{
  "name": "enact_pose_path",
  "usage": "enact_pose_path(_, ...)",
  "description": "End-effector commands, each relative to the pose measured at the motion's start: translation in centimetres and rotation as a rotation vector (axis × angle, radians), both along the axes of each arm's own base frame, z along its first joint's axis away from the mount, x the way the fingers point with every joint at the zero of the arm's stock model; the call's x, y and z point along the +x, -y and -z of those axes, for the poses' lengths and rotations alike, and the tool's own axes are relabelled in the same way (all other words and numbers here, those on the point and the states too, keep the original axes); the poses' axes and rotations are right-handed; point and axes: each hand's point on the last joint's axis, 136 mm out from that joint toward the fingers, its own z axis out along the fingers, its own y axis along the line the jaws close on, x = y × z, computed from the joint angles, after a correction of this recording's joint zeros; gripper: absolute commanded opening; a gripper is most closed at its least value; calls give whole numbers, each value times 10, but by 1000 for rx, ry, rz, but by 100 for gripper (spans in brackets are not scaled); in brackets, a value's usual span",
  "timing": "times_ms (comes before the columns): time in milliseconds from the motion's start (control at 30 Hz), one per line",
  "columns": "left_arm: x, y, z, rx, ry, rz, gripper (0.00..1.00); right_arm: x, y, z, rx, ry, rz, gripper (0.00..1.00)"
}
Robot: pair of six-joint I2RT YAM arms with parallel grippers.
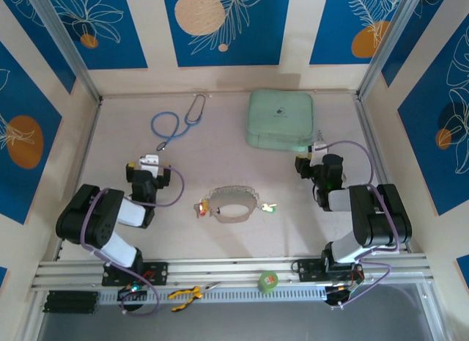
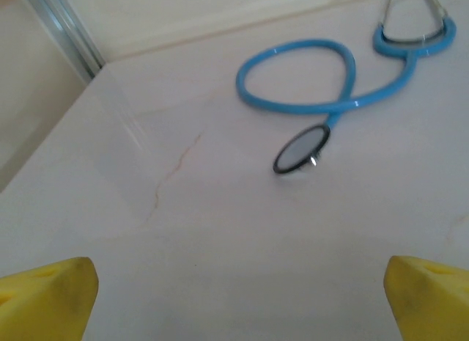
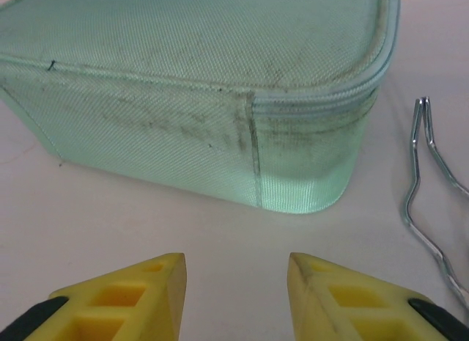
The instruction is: Put the keys on the keyring
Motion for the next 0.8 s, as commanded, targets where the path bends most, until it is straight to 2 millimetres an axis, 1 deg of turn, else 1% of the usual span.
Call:
enact_pose_path(0,10,4,-21,-63,73,29,100,11,3,-12,40,20,5,42)
enact_pose_path(67,18,3,-23,-54,72,16,100,11,4,-12,48,20,6,42)
enact_pose_path(133,21,3,-18,-54,31,11,100,11,4,-12,48,20,5,42)
enact_pose_path(167,24,4,-19,-54,30,12,100,11,5,-12,50,18,9,42)
enact_pose_path(367,23,3,-19,-52,35,12,100,11,5,-12,53,17,7,43)
enact_pose_path(567,27,2,-17,-65,13,15,100,11,5,-12,54,15,9,43)
enact_pose_path(767,31,1,-12,-121,-25,58,100,11,5,-12,59,14,7,44)
